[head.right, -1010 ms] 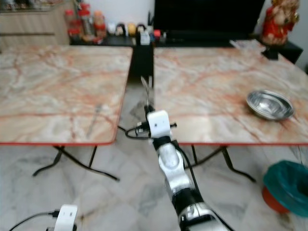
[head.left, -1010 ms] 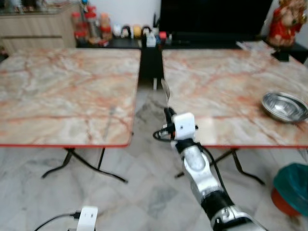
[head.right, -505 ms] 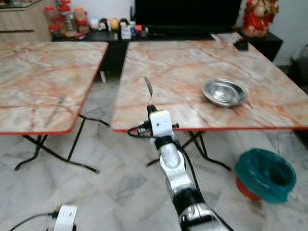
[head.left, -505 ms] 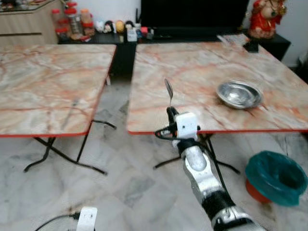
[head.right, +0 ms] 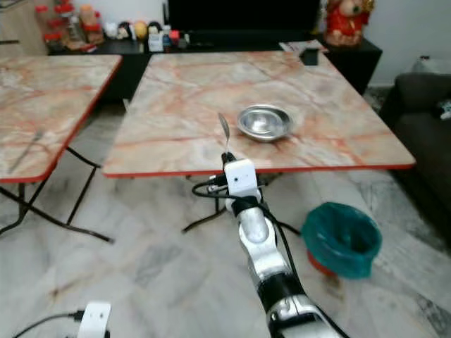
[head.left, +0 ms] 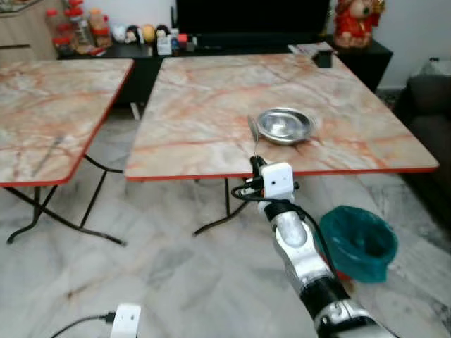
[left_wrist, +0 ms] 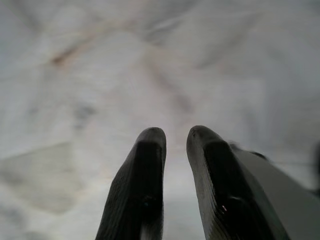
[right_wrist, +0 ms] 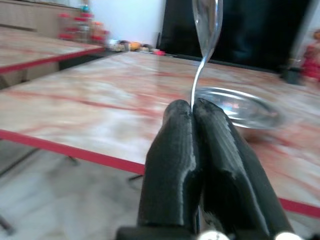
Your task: Setting the table
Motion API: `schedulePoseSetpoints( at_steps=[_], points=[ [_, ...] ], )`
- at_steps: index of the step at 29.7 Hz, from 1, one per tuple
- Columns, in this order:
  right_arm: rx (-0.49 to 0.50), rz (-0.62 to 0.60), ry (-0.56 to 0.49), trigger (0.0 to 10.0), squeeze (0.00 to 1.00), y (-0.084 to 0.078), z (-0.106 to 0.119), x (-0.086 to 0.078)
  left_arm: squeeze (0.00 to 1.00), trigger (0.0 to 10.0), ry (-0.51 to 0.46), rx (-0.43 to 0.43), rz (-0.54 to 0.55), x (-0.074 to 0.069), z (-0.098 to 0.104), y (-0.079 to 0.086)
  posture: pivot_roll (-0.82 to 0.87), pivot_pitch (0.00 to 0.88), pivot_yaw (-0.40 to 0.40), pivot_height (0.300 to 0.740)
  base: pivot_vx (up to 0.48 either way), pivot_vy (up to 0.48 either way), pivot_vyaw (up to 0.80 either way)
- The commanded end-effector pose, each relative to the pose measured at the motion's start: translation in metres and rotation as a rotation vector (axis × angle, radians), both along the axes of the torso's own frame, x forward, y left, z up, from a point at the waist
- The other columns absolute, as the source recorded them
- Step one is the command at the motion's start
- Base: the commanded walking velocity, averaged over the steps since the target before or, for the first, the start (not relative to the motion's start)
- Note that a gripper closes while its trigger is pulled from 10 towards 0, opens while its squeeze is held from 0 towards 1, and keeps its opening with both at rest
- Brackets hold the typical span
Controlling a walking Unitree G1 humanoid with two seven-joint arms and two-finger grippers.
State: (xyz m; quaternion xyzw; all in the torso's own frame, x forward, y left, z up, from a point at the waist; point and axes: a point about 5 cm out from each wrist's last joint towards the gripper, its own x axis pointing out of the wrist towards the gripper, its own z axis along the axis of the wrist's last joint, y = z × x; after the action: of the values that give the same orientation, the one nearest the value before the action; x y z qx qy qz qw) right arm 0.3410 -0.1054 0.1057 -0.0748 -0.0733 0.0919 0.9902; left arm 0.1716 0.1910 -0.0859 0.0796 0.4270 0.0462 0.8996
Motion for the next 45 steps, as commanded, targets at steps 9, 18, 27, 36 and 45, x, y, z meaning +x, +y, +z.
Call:
schedulePoseSetpoints(
  at_steps=[9,18,27,36,45],
  points=[
    [0.004,-0.002,0.018,10.0,0.0,0.008,0.0008,0.0022,0.0,10.0,0.025,-0.017,0.024,-0.0084,-0.003,0.0063,-0.01,0.0,0.019,0.74,0.0,0.0,0.0],
    [0.004,-0.024,0.046,10.0,0.0,0.0048,-0.0015,0.0041,0.0,10.0,0.016,-0.002,0.028,-0.0055,-0.0013,0.0089,0.01,0.0,0.018,0.74,0.267,0.0,-0.37],
    [0.003,-0.032,0.046,10.0,0.0,0.0058,-0.0004,0.0049,0.0,10.0,0.021,0.001,0.034,-0.0076,-0.002,0.0106,0.0,0.0,0.016,0.74,0.396,0.0,0.0],
    [0.004,-0.037,0.045,10.0,0.0,0.0028,0.0012,0.0067,0.0,10.0,0.012,-0.005,0.039,-0.0044,-0.001,0.0081,0.01,0.002,0.012,0.74,0.401,0.0,-0.29],
    [0.002,-0.034,0.04,10.0,0.0,0.0067,0.002,0.0065,0.0,10.0,0.01,-0.002,0.039,-0.0042,-0.0006,0.0096,0.01,0.008,0.022,0.74,0.401,0.0,0.0]
  ],
)
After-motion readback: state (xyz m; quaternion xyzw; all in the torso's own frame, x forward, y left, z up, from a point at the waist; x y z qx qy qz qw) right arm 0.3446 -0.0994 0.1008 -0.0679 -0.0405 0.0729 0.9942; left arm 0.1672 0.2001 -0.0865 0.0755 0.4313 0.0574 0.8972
